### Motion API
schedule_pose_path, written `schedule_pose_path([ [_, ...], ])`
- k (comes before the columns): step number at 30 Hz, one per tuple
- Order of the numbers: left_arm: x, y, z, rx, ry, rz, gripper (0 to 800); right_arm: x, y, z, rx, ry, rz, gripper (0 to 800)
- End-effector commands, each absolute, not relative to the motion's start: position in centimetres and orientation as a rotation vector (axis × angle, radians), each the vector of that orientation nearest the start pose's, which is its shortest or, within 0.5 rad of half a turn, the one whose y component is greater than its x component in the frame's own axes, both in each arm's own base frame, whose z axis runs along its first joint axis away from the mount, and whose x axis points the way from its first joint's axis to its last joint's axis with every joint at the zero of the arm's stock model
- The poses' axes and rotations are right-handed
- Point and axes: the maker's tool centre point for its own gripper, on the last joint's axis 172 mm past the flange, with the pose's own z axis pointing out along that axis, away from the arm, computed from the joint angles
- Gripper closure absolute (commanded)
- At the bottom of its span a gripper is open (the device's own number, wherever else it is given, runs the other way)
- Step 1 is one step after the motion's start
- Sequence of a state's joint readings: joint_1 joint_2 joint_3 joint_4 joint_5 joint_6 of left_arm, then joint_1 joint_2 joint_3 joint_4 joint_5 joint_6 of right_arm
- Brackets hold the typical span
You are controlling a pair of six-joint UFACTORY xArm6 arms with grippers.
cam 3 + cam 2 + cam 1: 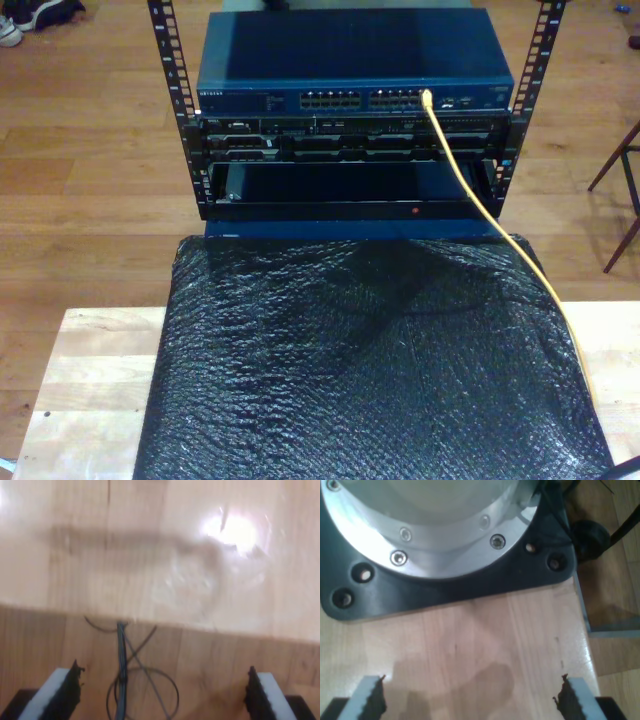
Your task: Grab the cable and plug it in
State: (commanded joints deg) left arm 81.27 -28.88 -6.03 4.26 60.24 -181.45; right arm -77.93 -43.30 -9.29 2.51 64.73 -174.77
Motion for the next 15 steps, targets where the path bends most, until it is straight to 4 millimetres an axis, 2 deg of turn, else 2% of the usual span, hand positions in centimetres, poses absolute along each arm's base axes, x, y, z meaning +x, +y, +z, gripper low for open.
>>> schedule_pose_path([
  [5, 0.4, 12.3, 3.0, -2.238, 2.678, -0.429, 0, 3.8, -17.3, 6.8, 2.243, 2.378, 0.249, 2],
  [9, 0.4, 12.4, 3.0, -2.237, 2.677, -0.428, 0, 3.1, -17.3, 5.1, 2.167, 2.406, 0.223, 2],
  [11, 0.4, 12.3, 3.0, -2.238, 2.678, -0.429, 0, 2.4, -16.8, 4.3, 2.184, 2.384, 0.234, 2],
  [15, 0.4, 12.3, 3.0, -2.238, 2.678, -0.429, 0, 1.5, -16.2, 3.7, 2.232, 2.336, 0.254, 2],
])
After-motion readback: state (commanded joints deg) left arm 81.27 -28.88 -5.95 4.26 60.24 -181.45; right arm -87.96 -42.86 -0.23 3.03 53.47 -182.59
